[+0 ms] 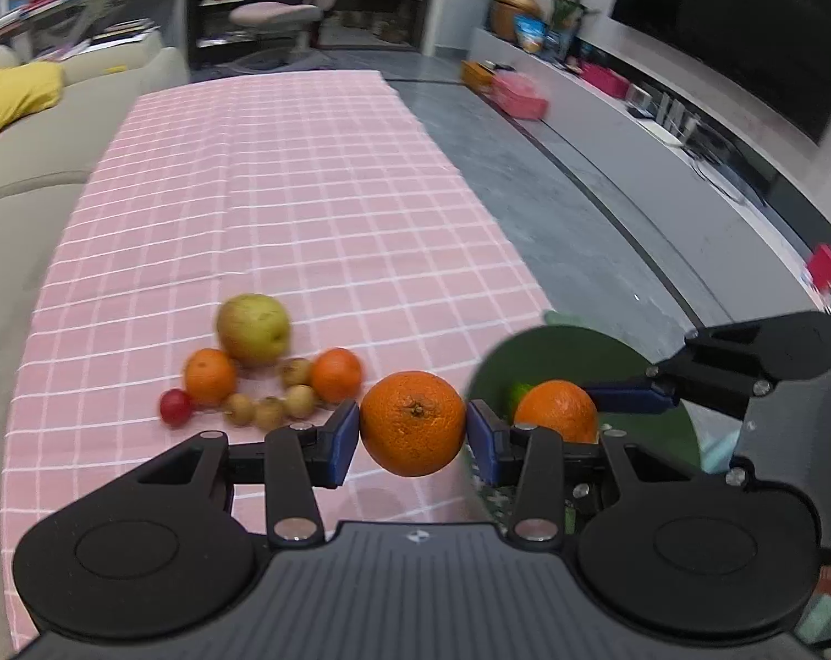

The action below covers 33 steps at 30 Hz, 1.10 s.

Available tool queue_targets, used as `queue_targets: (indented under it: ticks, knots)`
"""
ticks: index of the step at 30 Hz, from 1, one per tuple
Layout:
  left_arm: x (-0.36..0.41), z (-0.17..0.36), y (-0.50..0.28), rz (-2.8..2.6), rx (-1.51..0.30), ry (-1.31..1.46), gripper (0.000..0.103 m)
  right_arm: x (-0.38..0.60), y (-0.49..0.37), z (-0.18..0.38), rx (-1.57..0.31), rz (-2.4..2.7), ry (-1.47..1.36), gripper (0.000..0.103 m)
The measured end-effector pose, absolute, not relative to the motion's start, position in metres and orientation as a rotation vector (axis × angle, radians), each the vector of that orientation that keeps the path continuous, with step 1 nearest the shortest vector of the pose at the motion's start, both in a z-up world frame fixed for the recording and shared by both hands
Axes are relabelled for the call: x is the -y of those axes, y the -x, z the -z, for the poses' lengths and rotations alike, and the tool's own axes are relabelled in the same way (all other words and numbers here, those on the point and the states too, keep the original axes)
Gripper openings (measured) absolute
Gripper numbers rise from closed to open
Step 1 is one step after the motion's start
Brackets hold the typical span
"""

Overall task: Organize fruits
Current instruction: 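Carry both oranges over the green colander with both tools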

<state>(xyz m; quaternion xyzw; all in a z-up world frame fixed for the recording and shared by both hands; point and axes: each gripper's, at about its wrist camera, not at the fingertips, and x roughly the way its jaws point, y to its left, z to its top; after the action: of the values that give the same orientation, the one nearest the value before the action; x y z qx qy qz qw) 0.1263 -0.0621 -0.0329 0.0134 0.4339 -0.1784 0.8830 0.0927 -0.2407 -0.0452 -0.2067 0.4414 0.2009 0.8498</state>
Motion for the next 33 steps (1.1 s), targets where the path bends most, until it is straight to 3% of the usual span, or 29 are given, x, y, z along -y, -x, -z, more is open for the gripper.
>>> queue_targets:
  ticks: [13,33]
  knots:
    - [0.131,0.059,-0.118,0.537,-0.978,-0.178,0.048,0.287,-0.086,0.067,-1.007,-0.356,0.407,0.041]
    - [0.135,0.104,-0.155,0.483,-1.136,-0.091,0.049,0.302,-0.105,0.091,-1.034,-0.370,0.463,0.042]
